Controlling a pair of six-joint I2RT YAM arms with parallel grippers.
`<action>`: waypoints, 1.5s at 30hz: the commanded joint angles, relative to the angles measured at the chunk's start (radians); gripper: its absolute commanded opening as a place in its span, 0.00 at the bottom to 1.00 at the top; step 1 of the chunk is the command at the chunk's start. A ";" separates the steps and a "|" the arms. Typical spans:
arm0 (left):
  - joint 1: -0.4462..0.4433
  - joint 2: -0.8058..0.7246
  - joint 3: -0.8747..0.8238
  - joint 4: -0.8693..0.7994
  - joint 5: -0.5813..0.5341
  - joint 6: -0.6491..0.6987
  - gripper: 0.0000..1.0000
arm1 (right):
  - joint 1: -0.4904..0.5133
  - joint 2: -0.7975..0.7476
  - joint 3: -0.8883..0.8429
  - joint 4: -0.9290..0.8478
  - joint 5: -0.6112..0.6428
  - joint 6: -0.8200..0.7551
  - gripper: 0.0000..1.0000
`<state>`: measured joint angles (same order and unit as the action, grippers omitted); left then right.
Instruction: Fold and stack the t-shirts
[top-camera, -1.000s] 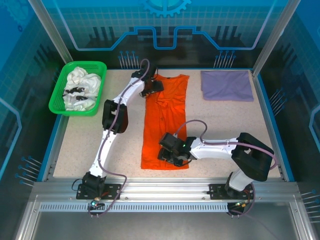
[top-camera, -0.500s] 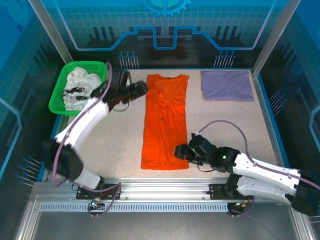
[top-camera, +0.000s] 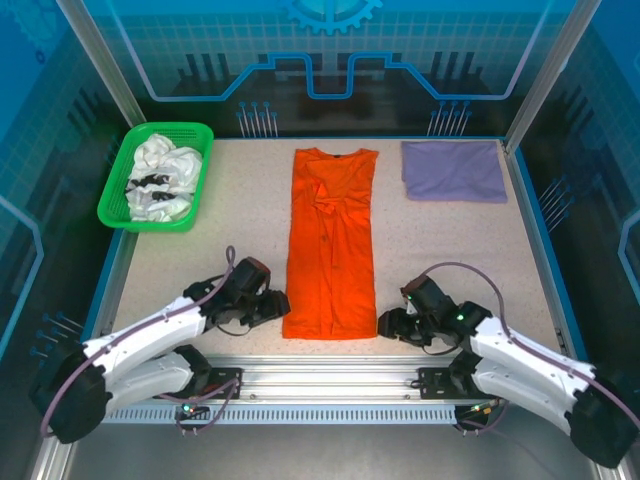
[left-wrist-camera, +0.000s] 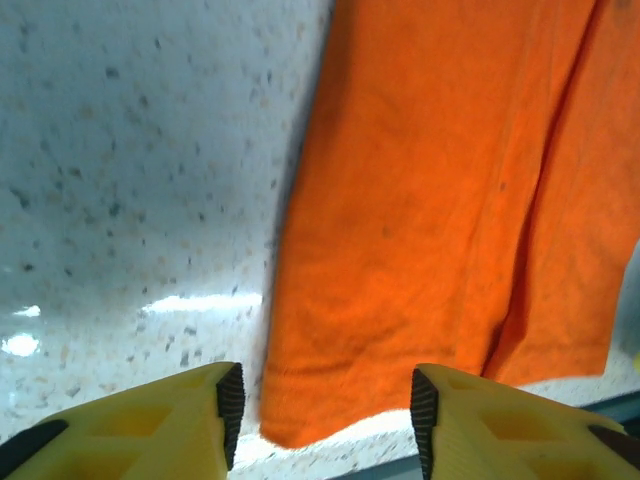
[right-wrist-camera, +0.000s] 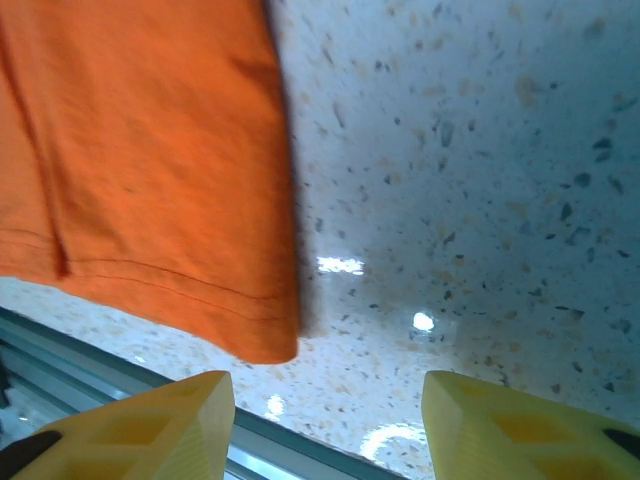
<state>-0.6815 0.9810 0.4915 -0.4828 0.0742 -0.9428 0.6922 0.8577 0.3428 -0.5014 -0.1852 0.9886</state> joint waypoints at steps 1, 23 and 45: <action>-0.027 -0.057 -0.088 0.032 -0.038 -0.098 0.47 | 0.008 0.084 0.053 0.006 -0.037 -0.030 0.51; -0.082 0.192 -0.136 0.335 0.090 -0.106 0.34 | 0.111 0.258 0.121 0.098 0.015 0.020 0.47; -0.157 0.045 -0.123 0.169 0.036 -0.110 0.34 | 0.113 0.298 0.138 0.086 0.013 0.030 0.38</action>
<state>-0.8215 1.0183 0.3645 -0.2840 0.1177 -1.0489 0.7929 1.1404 0.4530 -0.3954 -0.1757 1.0080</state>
